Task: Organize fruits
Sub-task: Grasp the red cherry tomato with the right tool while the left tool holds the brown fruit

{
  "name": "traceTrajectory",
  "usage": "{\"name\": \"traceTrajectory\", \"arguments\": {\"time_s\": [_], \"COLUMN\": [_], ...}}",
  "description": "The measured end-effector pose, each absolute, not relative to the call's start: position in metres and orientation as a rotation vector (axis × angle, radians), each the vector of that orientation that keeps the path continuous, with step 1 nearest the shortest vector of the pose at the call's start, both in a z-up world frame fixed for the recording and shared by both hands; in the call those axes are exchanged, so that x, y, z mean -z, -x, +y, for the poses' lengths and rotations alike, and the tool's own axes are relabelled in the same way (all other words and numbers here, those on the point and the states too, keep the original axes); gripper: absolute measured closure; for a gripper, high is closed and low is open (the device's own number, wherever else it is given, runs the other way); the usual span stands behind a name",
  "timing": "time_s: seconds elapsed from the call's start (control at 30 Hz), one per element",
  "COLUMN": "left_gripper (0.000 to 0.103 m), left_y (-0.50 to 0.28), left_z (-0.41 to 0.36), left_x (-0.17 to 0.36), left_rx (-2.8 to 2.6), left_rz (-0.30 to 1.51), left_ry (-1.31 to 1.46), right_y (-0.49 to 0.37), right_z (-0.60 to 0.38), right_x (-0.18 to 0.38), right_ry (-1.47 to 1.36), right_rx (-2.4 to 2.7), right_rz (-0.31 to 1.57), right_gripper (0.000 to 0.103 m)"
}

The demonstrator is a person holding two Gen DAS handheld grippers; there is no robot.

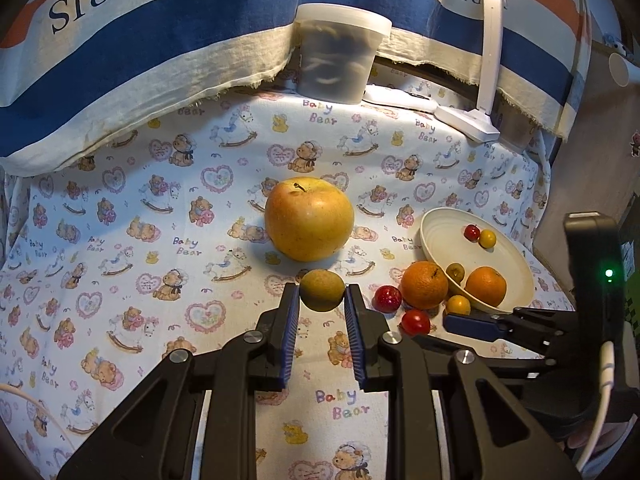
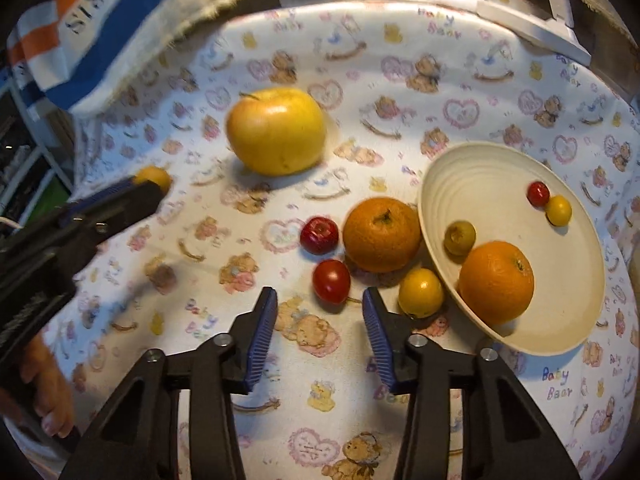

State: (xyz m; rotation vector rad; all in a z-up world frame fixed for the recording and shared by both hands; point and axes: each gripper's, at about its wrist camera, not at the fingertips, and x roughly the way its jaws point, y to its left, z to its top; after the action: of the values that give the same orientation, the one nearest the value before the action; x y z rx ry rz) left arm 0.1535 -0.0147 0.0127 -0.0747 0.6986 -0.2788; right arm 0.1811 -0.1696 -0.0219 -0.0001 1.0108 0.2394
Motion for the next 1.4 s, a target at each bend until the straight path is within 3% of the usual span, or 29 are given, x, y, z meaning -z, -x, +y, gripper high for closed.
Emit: {"name": "traceTrajectory", "arguments": {"time_s": [0.37,0.5,1.4], "left_gripper": [0.081,0.081,0.081], "left_y": [-0.153,-0.152,-0.132], "left_z": [-0.017,-0.016,-0.026], "left_x": [-0.011,-0.013,-0.028], "left_rx": [0.278,0.272,0.284], "left_rz": [0.717,0.708,0.624], "left_ry": [0.076,0.071,0.036], "right_y": [-0.195,-0.197,-0.128], "right_z": [-0.163,-0.165,-0.204], "right_x": [0.031,0.034,-0.017], "right_ry": [-0.003,-0.016,-0.015], "right_rx": [-0.212,-0.215,-0.247], "right_rz": [1.034,1.046,0.811], "right_gripper": [0.068,0.080,0.085]}}
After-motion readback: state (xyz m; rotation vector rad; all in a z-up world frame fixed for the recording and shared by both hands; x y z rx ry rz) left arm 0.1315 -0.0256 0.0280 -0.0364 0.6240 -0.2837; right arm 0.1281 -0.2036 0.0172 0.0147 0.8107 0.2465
